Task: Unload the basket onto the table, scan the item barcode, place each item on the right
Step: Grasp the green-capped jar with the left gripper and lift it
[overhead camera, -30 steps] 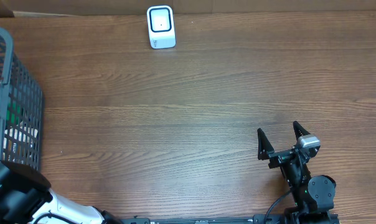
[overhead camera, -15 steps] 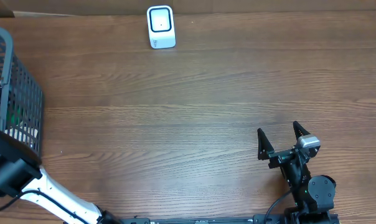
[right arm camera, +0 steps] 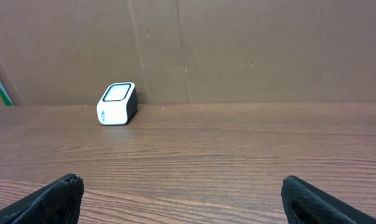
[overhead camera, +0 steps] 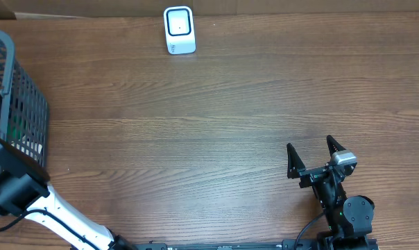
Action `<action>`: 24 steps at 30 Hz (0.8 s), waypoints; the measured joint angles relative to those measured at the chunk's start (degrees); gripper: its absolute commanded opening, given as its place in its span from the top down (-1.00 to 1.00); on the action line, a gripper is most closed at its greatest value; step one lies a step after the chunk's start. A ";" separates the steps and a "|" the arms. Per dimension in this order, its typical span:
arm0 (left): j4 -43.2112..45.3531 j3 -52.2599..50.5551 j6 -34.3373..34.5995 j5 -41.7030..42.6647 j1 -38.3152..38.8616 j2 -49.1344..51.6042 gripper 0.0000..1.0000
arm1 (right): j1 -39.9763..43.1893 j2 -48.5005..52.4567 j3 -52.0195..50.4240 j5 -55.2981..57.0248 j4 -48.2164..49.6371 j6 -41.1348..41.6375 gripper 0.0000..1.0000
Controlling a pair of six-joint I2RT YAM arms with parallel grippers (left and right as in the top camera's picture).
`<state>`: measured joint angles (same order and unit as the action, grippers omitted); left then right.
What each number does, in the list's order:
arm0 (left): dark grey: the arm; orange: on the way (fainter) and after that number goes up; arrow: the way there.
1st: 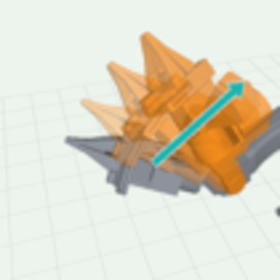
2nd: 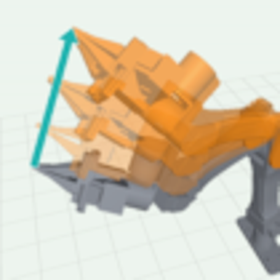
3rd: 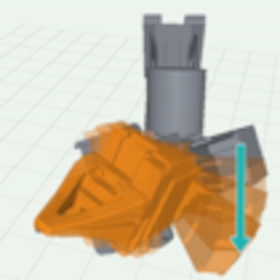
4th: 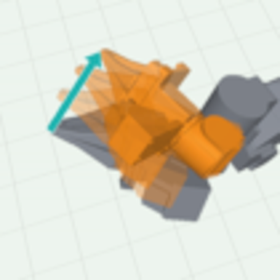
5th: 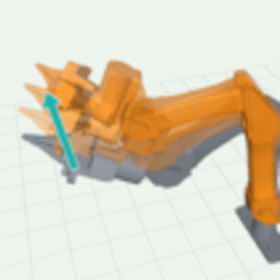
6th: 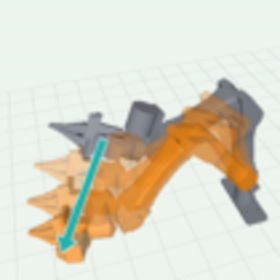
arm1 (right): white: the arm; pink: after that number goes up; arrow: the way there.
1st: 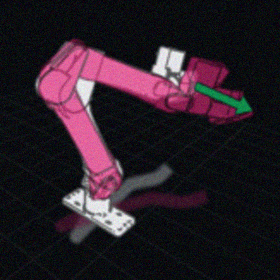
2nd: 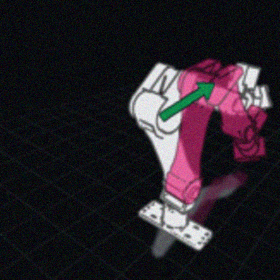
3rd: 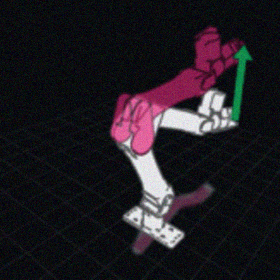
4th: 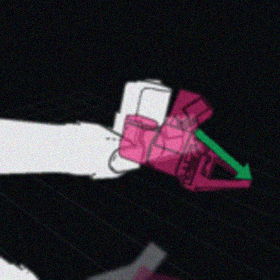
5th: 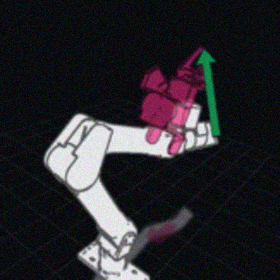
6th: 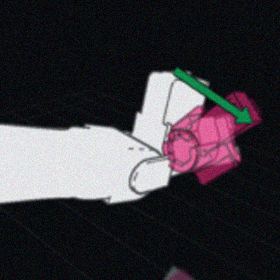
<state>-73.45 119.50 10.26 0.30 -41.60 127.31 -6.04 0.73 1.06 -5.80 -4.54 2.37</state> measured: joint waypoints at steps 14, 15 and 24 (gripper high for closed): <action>-0.72 -3.67 -0.15 -2.99 0.02 0.02 -0.30 | 0.02 0.00 0.00 0.00 0.02 0.00 -1.00; -0.70 -3.67 -0.22 -2.97 0.02 0.00 -0.28 | 0.02 0.00 0.00 0.02 0.00 0.00 -1.00; -0.68 -3.65 -0.37 -2.97 0.02 0.02 -0.07 | 0.02 0.00 0.00 0.00 -0.02 0.00 -1.00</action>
<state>-74.13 115.85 9.89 -2.68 -41.58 127.33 -6.02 0.73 1.06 -5.80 -4.56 2.37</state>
